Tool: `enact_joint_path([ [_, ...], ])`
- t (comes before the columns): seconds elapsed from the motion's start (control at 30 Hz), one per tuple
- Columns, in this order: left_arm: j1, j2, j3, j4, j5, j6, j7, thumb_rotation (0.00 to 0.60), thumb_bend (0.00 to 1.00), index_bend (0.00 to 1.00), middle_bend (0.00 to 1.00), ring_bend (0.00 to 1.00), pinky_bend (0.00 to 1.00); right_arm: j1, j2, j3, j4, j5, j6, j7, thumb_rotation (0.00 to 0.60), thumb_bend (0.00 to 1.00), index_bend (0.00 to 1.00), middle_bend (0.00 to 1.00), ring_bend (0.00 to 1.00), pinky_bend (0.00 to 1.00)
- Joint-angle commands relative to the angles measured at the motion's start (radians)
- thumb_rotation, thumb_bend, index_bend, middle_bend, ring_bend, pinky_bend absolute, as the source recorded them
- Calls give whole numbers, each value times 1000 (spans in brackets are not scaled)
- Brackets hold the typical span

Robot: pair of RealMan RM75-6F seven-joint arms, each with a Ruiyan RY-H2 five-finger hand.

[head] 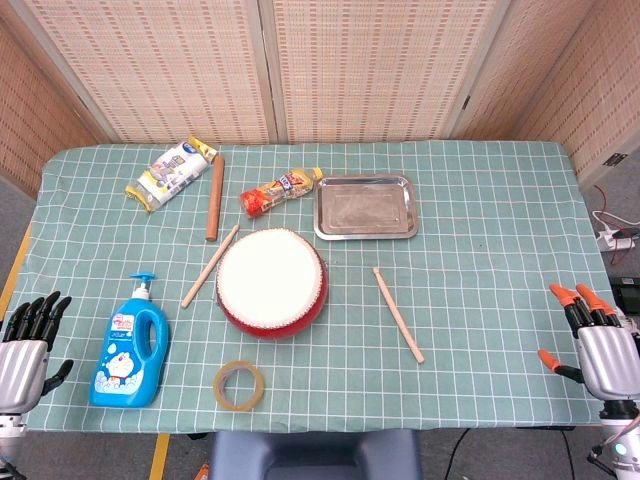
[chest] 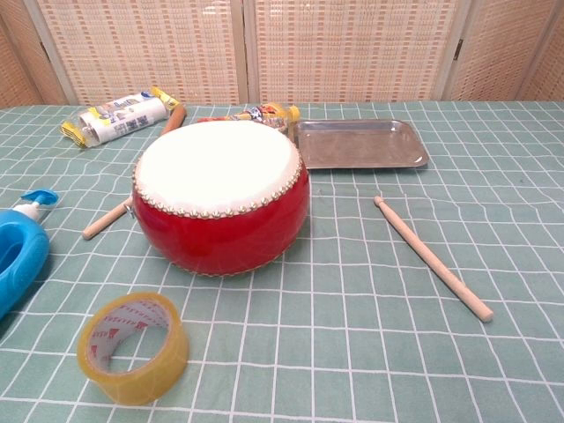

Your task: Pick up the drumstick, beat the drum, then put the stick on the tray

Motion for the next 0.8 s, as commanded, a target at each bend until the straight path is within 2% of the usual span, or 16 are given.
enact_joint_path([
  [0.03, -2, -4, -1, 3, 0, -1, 1, 600, 210, 0, 0, 0, 0, 1, 1, 1, -2, 0, -1, 0, 600, 144, 101, 155, 68, 176],
  [0.47, 4, -12, 2, 14, 21, 25, -13, 600, 208, 0, 0, 0, 0, -17, 18, -16, -13, -32, 28, 42, 600, 144, 101, 155, 68, 176],
  [0.63, 8, -10, 3, 16, 26, 34, -17, 600, 208, 0, 0, 0, 0, 9, 48, -32, -42, -68, -16, 117, 600, 144, 101, 155, 67, 176],
  [0.8, 18, -12, 8, 24, 27, 45, -26, 600, 208, 0, 0, 0, 0, 65, 18, -26, -40, -84, -88, 73, 600, 144, 101, 155, 67, 176],
])
